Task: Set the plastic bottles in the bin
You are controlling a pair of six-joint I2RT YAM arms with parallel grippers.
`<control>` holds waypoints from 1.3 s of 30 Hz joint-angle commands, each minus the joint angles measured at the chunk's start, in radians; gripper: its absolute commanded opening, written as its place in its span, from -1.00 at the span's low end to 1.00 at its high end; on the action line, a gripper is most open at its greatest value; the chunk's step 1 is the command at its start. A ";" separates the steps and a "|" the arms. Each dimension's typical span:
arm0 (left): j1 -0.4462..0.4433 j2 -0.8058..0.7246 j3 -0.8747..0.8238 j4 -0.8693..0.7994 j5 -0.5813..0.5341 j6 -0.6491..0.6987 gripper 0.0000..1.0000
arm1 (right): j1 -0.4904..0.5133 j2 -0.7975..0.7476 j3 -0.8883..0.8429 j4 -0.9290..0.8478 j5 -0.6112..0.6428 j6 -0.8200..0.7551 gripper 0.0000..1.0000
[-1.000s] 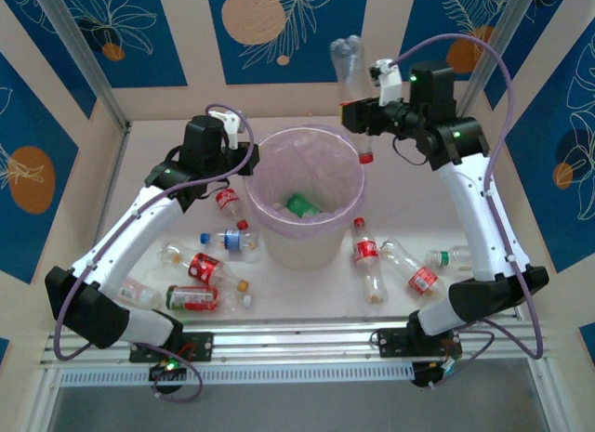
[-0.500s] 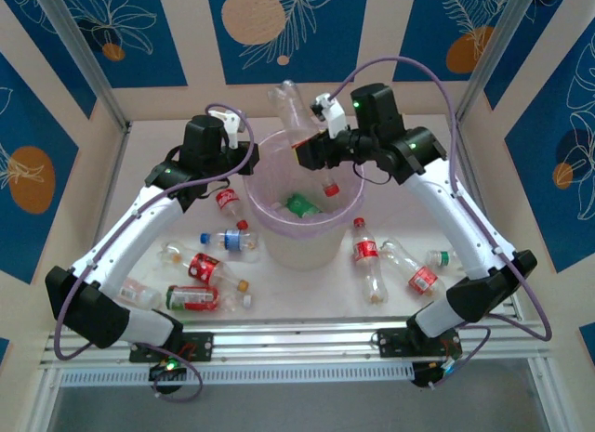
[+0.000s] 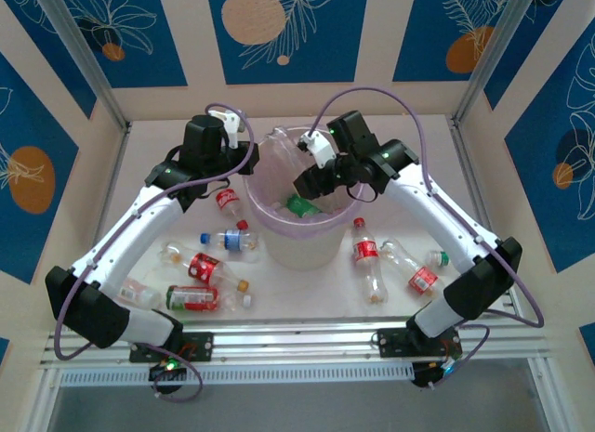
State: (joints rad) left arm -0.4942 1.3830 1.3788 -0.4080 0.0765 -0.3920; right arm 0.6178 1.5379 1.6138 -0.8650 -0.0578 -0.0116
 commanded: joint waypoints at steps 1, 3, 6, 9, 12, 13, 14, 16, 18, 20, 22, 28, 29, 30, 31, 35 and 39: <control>-0.009 0.006 -0.003 0.019 0.000 -0.022 -0.93 | 0.010 0.015 -0.025 -0.018 0.033 -0.045 0.00; -0.010 0.004 -0.004 0.020 -0.004 -0.022 -0.94 | 0.010 0.019 -0.040 -0.010 0.038 -0.051 0.00; -0.009 0.001 -0.005 0.017 -0.007 -0.022 -0.94 | 0.012 0.025 -0.066 0.002 0.042 -0.067 0.01; -0.010 0.001 -0.003 0.017 -0.007 -0.019 -0.94 | 0.014 0.043 -0.067 -0.006 0.046 -0.080 0.02; -0.010 0.001 -0.003 0.017 -0.006 -0.018 -0.95 | 0.015 0.069 -0.055 -0.022 0.049 -0.085 0.06; -0.010 0.001 -0.003 0.017 -0.006 -0.019 -0.95 | 0.014 0.078 -0.052 -0.025 0.052 -0.087 0.08; -0.011 0.002 -0.003 0.018 -0.006 -0.018 -0.95 | 0.014 0.086 -0.049 -0.030 0.055 -0.088 0.10; -0.010 0.002 -0.003 0.020 -0.006 -0.019 -0.95 | 0.016 0.105 -0.042 -0.036 0.060 -0.091 0.12; -0.010 0.004 -0.002 0.018 -0.007 -0.015 -0.95 | 0.017 0.126 -0.032 -0.040 0.079 -0.098 0.15; -0.010 0.005 -0.001 0.018 -0.006 -0.016 -0.95 | 0.023 0.149 -0.024 -0.047 0.098 -0.111 0.20; -0.010 0.005 -0.001 0.017 -0.006 -0.016 -0.95 | 0.025 0.168 -0.016 -0.048 0.098 -0.115 0.23; -0.010 0.003 0.000 0.017 -0.009 -0.012 -0.96 | 0.037 0.204 -0.004 -0.040 0.104 -0.119 0.59; -0.010 0.002 0.000 0.017 -0.009 -0.012 -0.96 | 0.037 0.207 0.000 -0.040 0.103 -0.119 0.65; -0.011 0.002 0.000 0.016 -0.008 -0.012 -0.96 | 0.040 0.209 0.001 -0.039 0.102 -0.117 0.70; -0.010 0.002 0.000 0.017 -0.009 -0.011 -0.96 | 0.041 0.209 0.004 -0.039 0.105 -0.117 0.76; -0.009 0.002 0.000 0.015 -0.009 -0.011 -0.96 | 0.044 0.209 0.010 -0.039 0.112 -0.117 0.93; -0.010 0.004 0.002 0.017 -0.007 -0.012 -0.96 | 0.043 0.201 0.028 -0.044 0.111 -0.120 0.98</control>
State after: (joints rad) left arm -0.4946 1.3830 1.3788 -0.4015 0.0589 -0.3920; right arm 0.6548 1.7508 1.6001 -0.9058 0.0544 -0.1265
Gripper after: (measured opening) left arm 0.063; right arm 0.991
